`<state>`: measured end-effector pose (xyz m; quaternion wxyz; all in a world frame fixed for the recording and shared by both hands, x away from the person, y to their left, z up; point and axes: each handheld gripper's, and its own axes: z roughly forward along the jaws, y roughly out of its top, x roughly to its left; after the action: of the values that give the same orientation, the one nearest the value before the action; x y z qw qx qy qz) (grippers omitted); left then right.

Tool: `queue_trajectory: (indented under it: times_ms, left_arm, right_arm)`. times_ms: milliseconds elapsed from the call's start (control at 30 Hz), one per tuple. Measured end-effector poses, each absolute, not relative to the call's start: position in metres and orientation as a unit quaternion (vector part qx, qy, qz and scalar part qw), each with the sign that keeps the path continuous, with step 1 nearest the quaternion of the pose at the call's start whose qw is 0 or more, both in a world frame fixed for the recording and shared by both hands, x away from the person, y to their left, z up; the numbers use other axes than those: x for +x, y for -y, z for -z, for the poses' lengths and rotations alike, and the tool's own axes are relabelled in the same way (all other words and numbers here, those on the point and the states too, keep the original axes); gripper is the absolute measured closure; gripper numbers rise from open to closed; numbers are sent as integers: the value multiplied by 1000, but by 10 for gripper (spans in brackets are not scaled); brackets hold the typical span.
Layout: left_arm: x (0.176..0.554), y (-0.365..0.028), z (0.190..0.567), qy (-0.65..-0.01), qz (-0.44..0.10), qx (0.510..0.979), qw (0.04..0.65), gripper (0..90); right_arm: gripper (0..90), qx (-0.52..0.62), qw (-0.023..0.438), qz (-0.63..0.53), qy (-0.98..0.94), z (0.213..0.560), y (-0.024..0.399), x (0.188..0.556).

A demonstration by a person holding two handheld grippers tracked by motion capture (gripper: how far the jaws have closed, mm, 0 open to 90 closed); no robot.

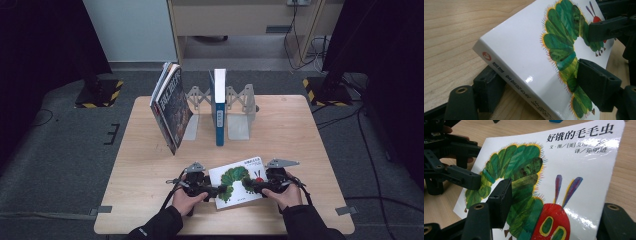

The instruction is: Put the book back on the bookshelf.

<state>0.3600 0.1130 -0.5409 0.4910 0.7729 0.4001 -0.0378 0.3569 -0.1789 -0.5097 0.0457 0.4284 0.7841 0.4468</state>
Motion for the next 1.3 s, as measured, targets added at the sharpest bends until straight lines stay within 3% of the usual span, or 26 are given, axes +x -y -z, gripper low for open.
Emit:
queue_trajectory:
  times_ms: [233,400,767,1000,1300]
  left_arm:
    - [359,-113,541,-406,33,770,490,240]
    - [359,-114,541,-410,33,768,490,259]
    - [360,-115,541,-416,32,766,489,318]
    - [360,-116,541,-416,33,765,491,321]
    - [361,-118,540,-418,46,767,484,325]
  right_arm:
    - [383,432,46,-445,-783,509,178,357]
    - [322,444,60,-431,-783,508,181,357]
    - [315,474,83,-409,-775,512,200,362]
    - [318,477,56,-398,-782,521,195,364]
    - [334,470,53,-400,-785,520,191,366]
